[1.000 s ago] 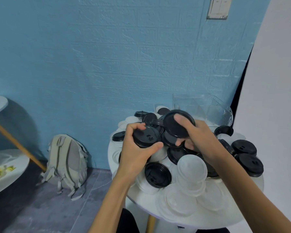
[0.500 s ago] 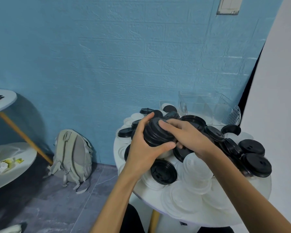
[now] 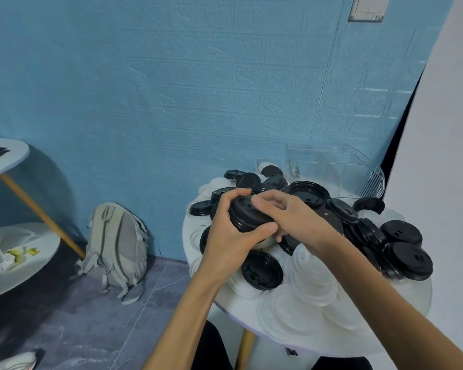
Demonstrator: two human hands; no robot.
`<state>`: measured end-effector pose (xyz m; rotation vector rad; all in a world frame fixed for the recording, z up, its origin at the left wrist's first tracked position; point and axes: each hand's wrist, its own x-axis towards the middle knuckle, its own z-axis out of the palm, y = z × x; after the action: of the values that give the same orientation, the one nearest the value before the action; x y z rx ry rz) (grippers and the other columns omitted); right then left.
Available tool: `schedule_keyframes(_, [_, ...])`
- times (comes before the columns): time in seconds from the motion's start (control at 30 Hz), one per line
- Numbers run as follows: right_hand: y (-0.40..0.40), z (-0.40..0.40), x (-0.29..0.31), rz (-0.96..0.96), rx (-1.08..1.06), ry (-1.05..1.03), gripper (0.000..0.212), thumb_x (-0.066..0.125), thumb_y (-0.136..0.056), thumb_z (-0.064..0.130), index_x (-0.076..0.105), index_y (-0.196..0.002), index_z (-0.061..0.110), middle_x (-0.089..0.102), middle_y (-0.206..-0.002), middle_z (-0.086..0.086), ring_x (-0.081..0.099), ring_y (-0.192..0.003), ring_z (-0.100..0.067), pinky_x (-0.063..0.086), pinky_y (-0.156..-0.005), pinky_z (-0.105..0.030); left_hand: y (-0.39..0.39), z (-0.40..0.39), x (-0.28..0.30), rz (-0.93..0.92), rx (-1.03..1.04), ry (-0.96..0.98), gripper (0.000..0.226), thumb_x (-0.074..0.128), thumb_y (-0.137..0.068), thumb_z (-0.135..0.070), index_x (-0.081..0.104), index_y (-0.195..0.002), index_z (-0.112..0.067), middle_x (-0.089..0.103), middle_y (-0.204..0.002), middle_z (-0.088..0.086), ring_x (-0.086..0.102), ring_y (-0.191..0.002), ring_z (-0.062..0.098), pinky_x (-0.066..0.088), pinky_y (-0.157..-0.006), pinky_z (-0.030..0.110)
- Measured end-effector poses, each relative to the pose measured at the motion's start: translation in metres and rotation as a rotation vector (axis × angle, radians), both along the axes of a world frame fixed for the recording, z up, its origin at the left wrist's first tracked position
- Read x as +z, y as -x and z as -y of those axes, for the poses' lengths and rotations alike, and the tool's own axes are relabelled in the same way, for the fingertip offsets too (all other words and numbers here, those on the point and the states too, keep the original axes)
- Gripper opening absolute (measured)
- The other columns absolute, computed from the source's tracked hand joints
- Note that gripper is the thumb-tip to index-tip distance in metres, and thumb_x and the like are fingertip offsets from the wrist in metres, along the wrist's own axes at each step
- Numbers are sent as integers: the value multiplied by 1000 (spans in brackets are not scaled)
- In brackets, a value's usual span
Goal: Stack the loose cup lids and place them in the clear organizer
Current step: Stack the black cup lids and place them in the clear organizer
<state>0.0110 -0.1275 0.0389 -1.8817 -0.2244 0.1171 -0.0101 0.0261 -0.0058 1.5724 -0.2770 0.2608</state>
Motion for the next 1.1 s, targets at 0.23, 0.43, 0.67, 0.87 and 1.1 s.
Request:
schedule_keyframes(0.23, [12,26,-37,361,-66,538,25,57,-96,51,70,-105,32,68,-84,19,58,-78,0,42,-76,-24,-4,-14,-2,-38,56,102,55,89,-74,-3,58,-115,-23,72,-94,-22,69,-90,0,51,-76,13])
schedule_keyframes(0.43, [32,18,-52,341,173,974,69,66,-65,85,62,-116,39,62,-105,25,39,-100,-8,30,-95,-32,-9,-16,-4,-53,95,121,55,91,-59,-26,54,-101,-30,71,-107,-13,69,-101,11,55,-92,33])
schedule_keyframes(0.67, [36,9,-54,426,193,1059,56,70,-70,77,63,-110,39,62,-103,24,37,-98,-9,29,-87,-33,-7,-14,-4,-70,84,119,55,92,-66,-19,53,-104,-29,71,-96,-19,69,-93,6,53,-84,27])
schedule_keyframes(0.87, [35,16,-53,403,65,888,30,71,-82,62,70,-90,34,66,-84,22,46,-96,-6,30,-95,-29,-7,-13,-8,-78,87,127,50,88,-76,-8,53,-108,-24,69,-91,-25,68,-88,0,52,-80,22])
schedule_keyframes(1.1, [39,22,-47,408,-33,762,21,74,-82,57,71,-82,37,67,-79,16,49,-97,-5,27,-96,-29,-9,-12,-12,-60,93,136,51,88,-76,-8,53,-110,-24,69,-94,-25,68,-92,1,54,-80,19])
